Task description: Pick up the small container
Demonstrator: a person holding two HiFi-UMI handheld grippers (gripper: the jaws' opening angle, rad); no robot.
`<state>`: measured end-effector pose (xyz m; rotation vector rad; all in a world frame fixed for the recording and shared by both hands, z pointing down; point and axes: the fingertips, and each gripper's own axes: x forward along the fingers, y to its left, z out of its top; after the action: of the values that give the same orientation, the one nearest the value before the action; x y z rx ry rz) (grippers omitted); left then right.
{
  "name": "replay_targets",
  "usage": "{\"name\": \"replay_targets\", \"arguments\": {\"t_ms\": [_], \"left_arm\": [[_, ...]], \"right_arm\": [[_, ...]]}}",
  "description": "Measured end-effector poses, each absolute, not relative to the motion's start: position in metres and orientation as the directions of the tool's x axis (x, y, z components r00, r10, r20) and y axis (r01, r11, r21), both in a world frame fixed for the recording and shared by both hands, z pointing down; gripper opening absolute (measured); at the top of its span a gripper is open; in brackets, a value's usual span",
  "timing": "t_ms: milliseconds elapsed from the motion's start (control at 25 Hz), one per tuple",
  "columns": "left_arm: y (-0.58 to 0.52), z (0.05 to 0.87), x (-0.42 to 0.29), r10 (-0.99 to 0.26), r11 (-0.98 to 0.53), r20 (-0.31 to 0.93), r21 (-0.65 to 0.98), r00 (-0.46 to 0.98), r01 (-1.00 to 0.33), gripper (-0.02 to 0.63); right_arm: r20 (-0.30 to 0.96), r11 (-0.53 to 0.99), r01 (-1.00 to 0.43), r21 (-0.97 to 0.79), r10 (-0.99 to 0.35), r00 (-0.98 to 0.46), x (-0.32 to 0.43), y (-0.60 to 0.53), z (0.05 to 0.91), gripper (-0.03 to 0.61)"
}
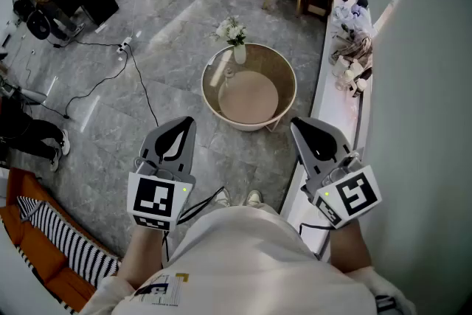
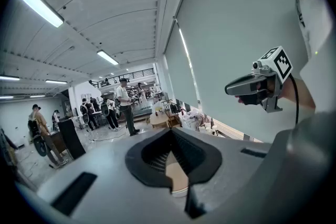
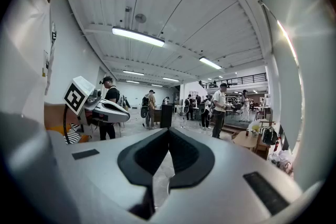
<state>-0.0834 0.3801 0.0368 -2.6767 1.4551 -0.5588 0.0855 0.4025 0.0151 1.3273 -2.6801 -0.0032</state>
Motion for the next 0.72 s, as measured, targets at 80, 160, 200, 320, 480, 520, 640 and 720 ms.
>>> {"name": "replay_targets", "arguments": {"t_ms": [80,160,200,320,480,520,640,720], "left_arm": [[0.377,0.039,-0.08,-0.819,-0.557,0.292,-0.204,0.493,-0.805,0.008],[0.376,0.042,-0.075,-0.818,-0.559,0.295,-0.201,0.494,-0.805,0.008],[0.375,0.044,-0.072,-0.817,-0.56,0.299,-0.2,0.494,-0.804,0.008],[0.374,0.048,-0.067,-0.818,-0.556,0.309,-0.206,0.486,-0.805,0.008],[0.373,0.05,-0.06,-0.823,-0.547,0.313,-0.209,0.474,-0.811,0.008],[0.373,0.05,-0.058,-0.823,-0.546,0.314,-0.209,0.473,-0.811,0.008],[0.371,0.052,-0.05,-0.822,-0.546,0.319,-0.21,0.472,-0.811,0.008],[0.369,0.056,-0.043,-0.82,-0.548,0.324,-0.207,0.472,-0.81,0.008]], "right_arm": [[0.145,0.616,-0.785,0.07,-0.784,-0.603,0.087,0.4,0.018,0.008],[0.153,0.619,-0.782,0.07,-0.782,-0.605,0.091,0.398,0.02,0.008],[0.153,0.618,-0.783,0.067,-0.782,-0.604,0.093,0.397,0.021,0.008],[0.14,0.612,-0.79,0.049,-0.787,-0.601,0.101,0.393,0.023,0.008],[0.141,0.613,-0.789,0.048,-0.786,-0.602,0.11,0.391,0.025,0.008],[0.142,0.614,-0.788,0.049,-0.785,-0.603,0.112,0.39,0.025,0.008],[0.143,0.615,-0.787,0.046,-0.784,-0.605,0.119,0.388,0.027,0.008],[0.144,0.617,-0.786,0.04,-0.782,-0.607,0.124,0.386,0.031,0.008]]}}
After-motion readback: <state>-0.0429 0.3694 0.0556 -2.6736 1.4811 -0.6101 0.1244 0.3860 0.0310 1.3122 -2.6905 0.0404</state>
